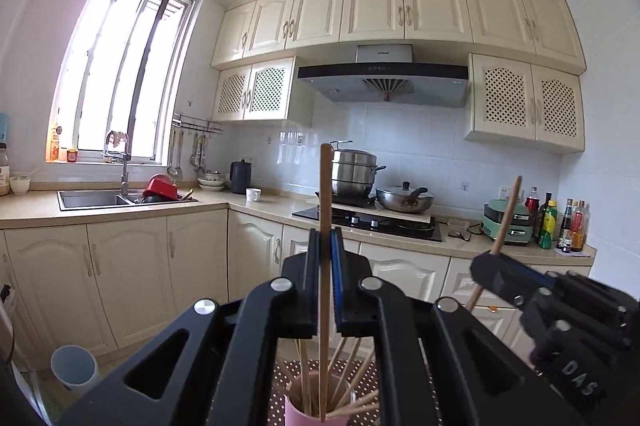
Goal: Organize utensils
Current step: 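Open the left tool over the cup while the right tool drops its chopstick inside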
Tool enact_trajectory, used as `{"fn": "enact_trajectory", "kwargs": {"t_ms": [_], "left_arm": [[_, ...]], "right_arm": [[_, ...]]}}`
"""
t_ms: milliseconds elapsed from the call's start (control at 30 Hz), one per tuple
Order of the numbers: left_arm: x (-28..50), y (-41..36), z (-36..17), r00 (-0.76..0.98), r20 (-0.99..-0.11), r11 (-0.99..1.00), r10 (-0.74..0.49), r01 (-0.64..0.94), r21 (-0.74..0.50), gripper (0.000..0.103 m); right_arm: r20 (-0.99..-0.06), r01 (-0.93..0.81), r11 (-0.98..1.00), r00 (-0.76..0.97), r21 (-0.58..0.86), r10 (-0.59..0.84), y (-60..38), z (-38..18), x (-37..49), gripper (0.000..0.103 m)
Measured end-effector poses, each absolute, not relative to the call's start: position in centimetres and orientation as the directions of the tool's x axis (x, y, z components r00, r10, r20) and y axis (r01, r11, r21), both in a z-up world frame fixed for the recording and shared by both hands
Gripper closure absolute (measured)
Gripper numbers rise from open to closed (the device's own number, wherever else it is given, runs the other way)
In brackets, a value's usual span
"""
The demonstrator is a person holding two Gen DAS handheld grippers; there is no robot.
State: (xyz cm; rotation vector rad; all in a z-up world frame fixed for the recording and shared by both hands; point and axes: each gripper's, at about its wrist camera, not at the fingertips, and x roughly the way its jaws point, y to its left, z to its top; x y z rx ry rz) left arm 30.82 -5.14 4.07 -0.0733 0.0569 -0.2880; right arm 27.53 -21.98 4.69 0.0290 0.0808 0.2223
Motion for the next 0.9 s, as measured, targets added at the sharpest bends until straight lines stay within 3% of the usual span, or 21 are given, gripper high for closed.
{"fn": "enact_trajectory", "kwargs": {"t_ms": [433, 767, 833, 867, 900], "left_arm": [[35.4, -6.9, -0.6, 0.952, -0.105, 0.958, -0.286, 0.281, -0.060, 0.097], [35.8, -6.6, -1.0, 0.958, -0.125, 0.965, -0.260, 0.260, -0.013, 0.097], [35.8, -6.4, -0.9, 0.952, -0.136, 0.962, -0.273, 0.273, -0.025, 0.091], [35.9, -6.3, -0.9, 0.948, -0.148, 0.959, -0.283, 0.281, -0.034, 0.075], [36.0, -6.3, -1.0, 0.947, -0.155, 0.960, -0.281, 0.279, -0.038, 0.071]], "right_arm": [[-0.022, -0.212, 0.976, 0.977, 0.039, 0.213, -22.0, 3.9, 30.6, 0.098], [-0.068, -0.234, 0.969, 0.969, 0.077, 0.239, -21.8, 2.3, 32.8, 0.097], [-0.082, -0.237, 0.968, 0.967, 0.080, 0.243, -21.7, 2.0, 33.0, 0.097], [-0.088, -0.239, 0.968, 0.965, 0.082, 0.246, -21.7, 1.9, 33.1, 0.097], [-0.093, -0.240, 0.967, 0.964, 0.083, 0.247, -21.7, 1.8, 33.1, 0.097]]}}
